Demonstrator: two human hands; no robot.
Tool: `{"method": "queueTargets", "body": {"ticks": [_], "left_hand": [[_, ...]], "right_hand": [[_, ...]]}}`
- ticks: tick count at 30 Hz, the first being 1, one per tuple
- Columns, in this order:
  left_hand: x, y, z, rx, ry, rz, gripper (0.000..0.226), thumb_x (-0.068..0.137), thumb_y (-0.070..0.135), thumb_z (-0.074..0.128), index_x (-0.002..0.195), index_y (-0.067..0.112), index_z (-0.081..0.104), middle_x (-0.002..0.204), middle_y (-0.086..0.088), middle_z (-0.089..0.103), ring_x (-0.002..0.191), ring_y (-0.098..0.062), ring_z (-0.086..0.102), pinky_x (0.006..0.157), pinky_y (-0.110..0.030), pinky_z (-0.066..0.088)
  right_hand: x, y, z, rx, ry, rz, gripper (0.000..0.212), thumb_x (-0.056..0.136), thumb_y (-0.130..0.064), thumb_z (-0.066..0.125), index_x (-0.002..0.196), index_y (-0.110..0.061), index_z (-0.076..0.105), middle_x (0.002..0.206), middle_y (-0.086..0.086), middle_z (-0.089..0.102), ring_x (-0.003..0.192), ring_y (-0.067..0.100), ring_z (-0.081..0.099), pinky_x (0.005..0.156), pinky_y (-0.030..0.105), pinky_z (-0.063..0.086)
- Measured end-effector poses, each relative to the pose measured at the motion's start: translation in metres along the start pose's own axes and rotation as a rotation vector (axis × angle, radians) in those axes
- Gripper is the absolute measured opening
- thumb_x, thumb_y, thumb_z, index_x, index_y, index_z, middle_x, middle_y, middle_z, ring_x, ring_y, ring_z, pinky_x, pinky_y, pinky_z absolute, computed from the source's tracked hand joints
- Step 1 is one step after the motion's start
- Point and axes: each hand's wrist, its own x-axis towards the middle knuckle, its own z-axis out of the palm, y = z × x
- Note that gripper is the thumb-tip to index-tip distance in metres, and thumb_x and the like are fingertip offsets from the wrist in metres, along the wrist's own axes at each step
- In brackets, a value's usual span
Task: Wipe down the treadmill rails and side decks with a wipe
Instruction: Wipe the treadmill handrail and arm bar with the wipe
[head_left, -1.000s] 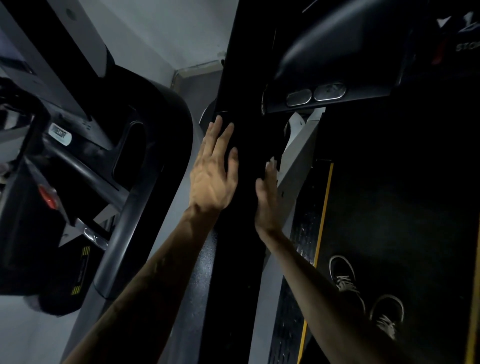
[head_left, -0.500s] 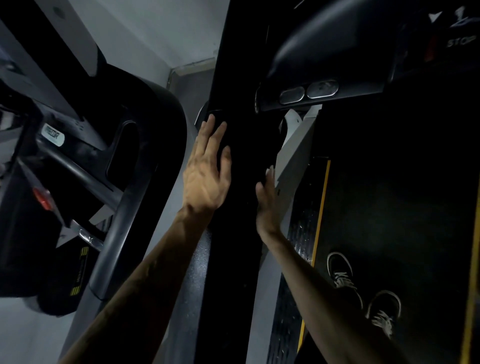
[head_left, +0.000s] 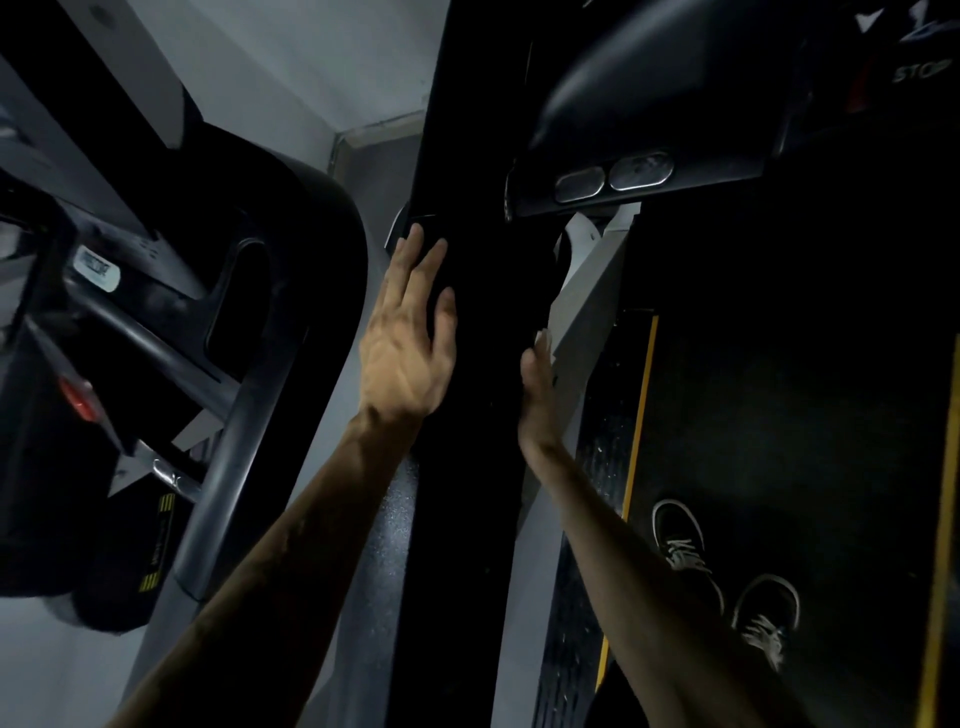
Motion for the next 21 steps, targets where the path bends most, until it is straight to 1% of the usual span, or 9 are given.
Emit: {"method": "queueTargets", "body": {"ticks": [2,5,6,8,10,13,16,18,21], "left_hand": [[0.000,0.000,0.000,0.001,0.000,0.002,0.046,0.111,0.029,0.041,0.153,0.011,0.045,0.167,-0.004,0.031,0.156,-0.019,0.025,0.123,-0.040,0.033],[0.000,-0.001,0.001,0.006,0.005,0.010,0.047,0.110,0.029,0.040,0.153,0.011,0.045,0.167,-0.004,0.031,0.155,-0.020,0.026,0.121,-0.044,0.036],[0.001,-0.001,0.002,0.009,0.004,0.010,0.047,0.110,0.029,0.040,0.153,0.012,0.045,0.167,-0.004,0.031,0.155,-0.021,0.027,0.120,-0.045,0.037],[0.001,-0.002,0.002,0.012,0.000,0.001,0.047,0.110,0.030,0.039,0.154,0.013,0.044,0.167,-0.003,0.031,0.156,-0.020,0.025,0.120,-0.045,0.037],[0.001,-0.002,0.002,0.013,-0.001,-0.001,0.048,0.110,0.032,0.039,0.154,0.014,0.044,0.167,-0.002,0.030,0.156,-0.018,0.024,0.121,-0.044,0.036],[0.000,-0.001,0.002,0.015,0.003,-0.002,0.047,0.110,0.031,0.039,0.154,0.014,0.044,0.167,-0.002,0.031,0.156,-0.018,0.024,0.121,-0.043,0.036],[0.000,0.000,0.001,0.013,0.005,-0.002,0.046,0.110,0.030,0.040,0.154,0.014,0.044,0.167,-0.002,0.031,0.156,-0.018,0.025,0.121,-0.042,0.035],[0.000,0.000,0.000,0.012,0.006,-0.004,0.046,0.111,0.030,0.041,0.154,0.014,0.044,0.167,-0.002,0.031,0.156,-0.017,0.025,0.122,-0.040,0.035],[0.000,0.001,0.000,0.007,0.005,-0.007,0.046,0.111,0.031,0.040,0.154,0.015,0.045,0.167,-0.001,0.031,0.155,-0.017,0.026,0.121,-0.041,0.036]], "right_hand": [[-0.018,0.002,0.006,-0.026,0.023,0.012,0.104,0.091,-0.081,0.039,0.165,-0.014,0.008,0.172,-0.005,0.002,0.155,0.000,0.006,0.127,0.021,0.005],[-0.026,0.006,0.013,-0.171,0.012,-0.120,0.081,0.104,-0.065,0.026,0.163,-0.012,0.009,0.172,0.001,0.000,0.159,0.014,0.000,0.129,0.031,0.004],[-0.022,0.005,0.013,-0.188,0.015,-0.143,0.069,0.107,-0.058,0.023,0.162,-0.018,0.009,0.171,-0.002,-0.001,0.159,0.013,-0.001,0.129,0.030,0.003],[-0.017,-0.007,0.008,-0.124,-0.006,-0.073,0.050,0.111,-0.050,0.017,0.157,-0.034,0.008,0.168,-0.013,-0.001,0.156,-0.003,0.001,0.125,0.016,0.006],[-0.010,-0.015,-0.001,-0.111,-0.008,-0.003,0.049,0.112,-0.051,0.017,0.157,-0.035,0.007,0.168,-0.015,0.000,0.152,-0.009,0.002,0.120,0.008,0.008],[0.001,-0.013,-0.003,-0.032,0.032,0.037,0.073,0.102,-0.057,0.028,0.162,-0.021,0.004,0.172,-0.003,-0.002,0.157,0.007,-0.001,0.128,0.030,0.002],[-0.017,-0.002,0.009,0.030,0.079,0.053,0.109,0.086,-0.082,0.047,0.164,-0.016,0.008,0.172,-0.004,0.006,0.158,0.008,0.003,0.129,0.032,0.005],[-0.037,0.014,0.012,0.049,0.027,0.021,0.101,0.087,-0.081,0.049,0.164,-0.027,0.012,0.170,-0.015,0.014,0.156,0.000,0.009,0.129,0.034,0.012],[-0.047,0.022,0.016,0.012,-0.016,-0.043,0.080,0.101,-0.063,0.045,0.165,-0.031,0.010,0.173,-0.005,0.008,0.159,0.013,0.005,0.129,0.054,0.008]]}}
